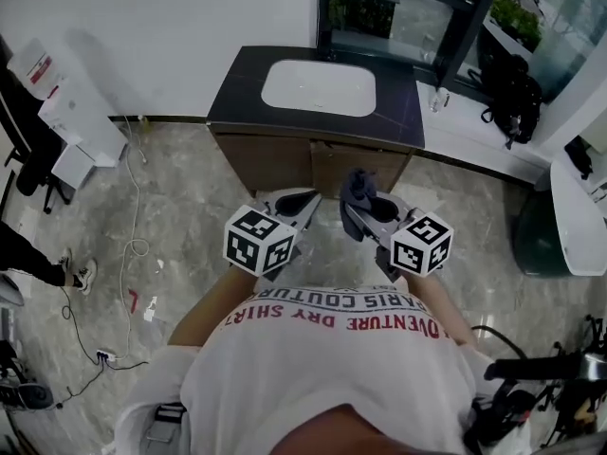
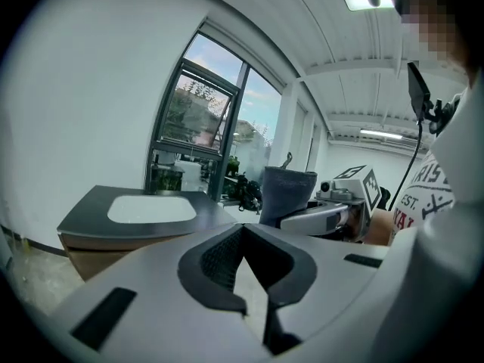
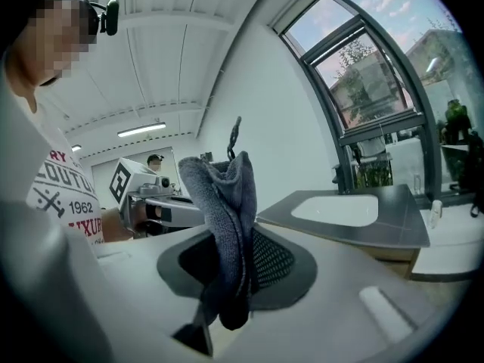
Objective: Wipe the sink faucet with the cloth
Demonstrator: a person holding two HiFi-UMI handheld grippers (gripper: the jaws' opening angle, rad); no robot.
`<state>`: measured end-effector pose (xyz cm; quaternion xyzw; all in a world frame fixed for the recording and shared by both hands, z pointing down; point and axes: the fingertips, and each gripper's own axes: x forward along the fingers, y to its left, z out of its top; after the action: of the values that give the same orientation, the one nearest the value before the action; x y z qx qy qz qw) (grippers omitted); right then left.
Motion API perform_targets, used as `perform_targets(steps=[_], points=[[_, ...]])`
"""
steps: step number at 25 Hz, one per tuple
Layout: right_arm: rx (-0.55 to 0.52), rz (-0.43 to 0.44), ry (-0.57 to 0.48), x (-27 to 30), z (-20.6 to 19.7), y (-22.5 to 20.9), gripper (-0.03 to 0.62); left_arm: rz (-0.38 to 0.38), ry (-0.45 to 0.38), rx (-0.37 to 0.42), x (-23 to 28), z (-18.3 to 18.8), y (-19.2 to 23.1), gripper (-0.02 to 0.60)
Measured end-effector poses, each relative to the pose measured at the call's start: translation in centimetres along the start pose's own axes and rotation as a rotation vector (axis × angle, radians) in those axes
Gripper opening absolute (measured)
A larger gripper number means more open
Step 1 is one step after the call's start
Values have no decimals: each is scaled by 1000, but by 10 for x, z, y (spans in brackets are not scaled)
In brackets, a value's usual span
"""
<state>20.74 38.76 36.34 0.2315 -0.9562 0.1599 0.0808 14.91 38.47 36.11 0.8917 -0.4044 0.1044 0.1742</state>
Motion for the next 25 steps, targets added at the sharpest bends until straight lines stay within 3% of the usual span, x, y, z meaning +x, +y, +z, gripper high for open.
perform_targets(steps=[6, 14, 25], points=[[-49, -36, -37, 53, 47, -51, 80, -12, -23, 15, 36, 45, 67, 2], [-26, -50, -46, 104, 69, -147, 80, -29, -7, 23, 112, 70, 137, 2], [20, -4, -4, 197, 129, -349, 80, 30, 30, -32, 273, 145, 276, 2]])
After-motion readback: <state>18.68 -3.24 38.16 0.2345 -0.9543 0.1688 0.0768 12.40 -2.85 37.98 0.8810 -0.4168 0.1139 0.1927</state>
